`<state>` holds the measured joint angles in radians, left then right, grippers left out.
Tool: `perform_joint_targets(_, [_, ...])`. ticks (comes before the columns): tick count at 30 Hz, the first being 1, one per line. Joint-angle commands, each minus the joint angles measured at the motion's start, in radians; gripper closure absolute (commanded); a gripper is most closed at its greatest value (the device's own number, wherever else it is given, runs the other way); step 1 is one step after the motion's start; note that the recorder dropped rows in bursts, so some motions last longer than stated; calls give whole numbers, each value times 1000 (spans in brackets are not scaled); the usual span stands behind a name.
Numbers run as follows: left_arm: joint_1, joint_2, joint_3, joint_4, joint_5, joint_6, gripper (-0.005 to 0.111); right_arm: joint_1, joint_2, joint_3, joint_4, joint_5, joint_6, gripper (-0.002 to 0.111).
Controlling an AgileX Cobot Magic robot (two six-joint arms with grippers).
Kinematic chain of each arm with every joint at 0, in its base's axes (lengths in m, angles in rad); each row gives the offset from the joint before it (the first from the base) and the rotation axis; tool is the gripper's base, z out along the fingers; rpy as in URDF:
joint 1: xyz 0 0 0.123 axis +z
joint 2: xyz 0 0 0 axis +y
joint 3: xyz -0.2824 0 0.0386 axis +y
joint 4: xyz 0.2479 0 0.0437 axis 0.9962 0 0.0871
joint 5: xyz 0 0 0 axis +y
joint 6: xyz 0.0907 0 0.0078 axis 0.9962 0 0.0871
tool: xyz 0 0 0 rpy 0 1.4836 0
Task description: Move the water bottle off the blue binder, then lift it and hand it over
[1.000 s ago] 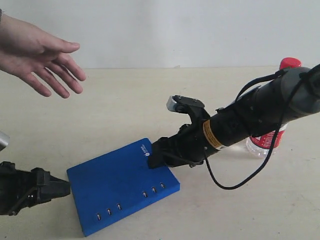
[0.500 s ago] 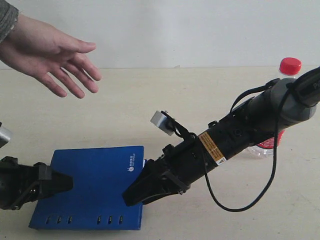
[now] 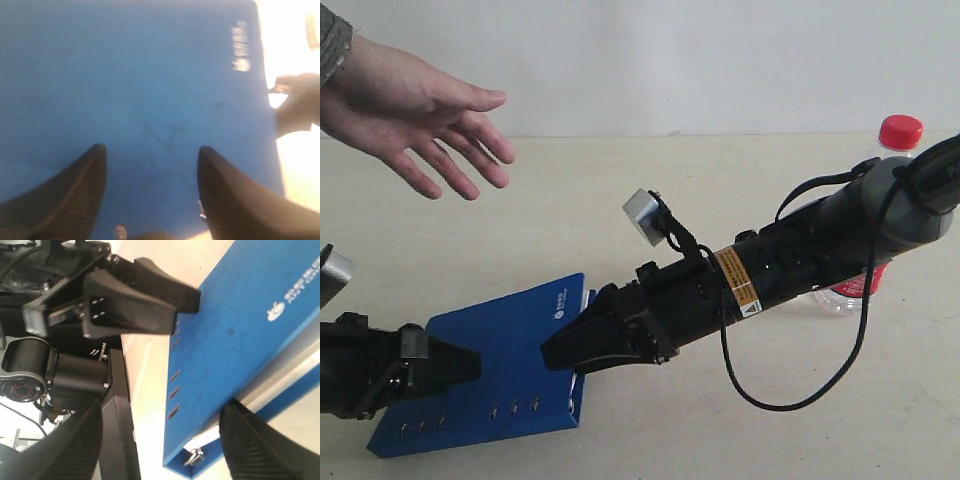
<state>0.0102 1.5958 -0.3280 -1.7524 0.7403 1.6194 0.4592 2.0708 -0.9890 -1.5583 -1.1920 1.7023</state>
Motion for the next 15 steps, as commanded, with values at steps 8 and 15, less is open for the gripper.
perform_joint_targets(8, [-8, 9, 1, 8, 105, 48, 54, -1, -5, 0, 42, 47, 3, 64])
perform_joint_targets(15, [-8, 9, 1, 8, 266, 108, 54, -1, -4, 0, 42, 84, 22, 81])
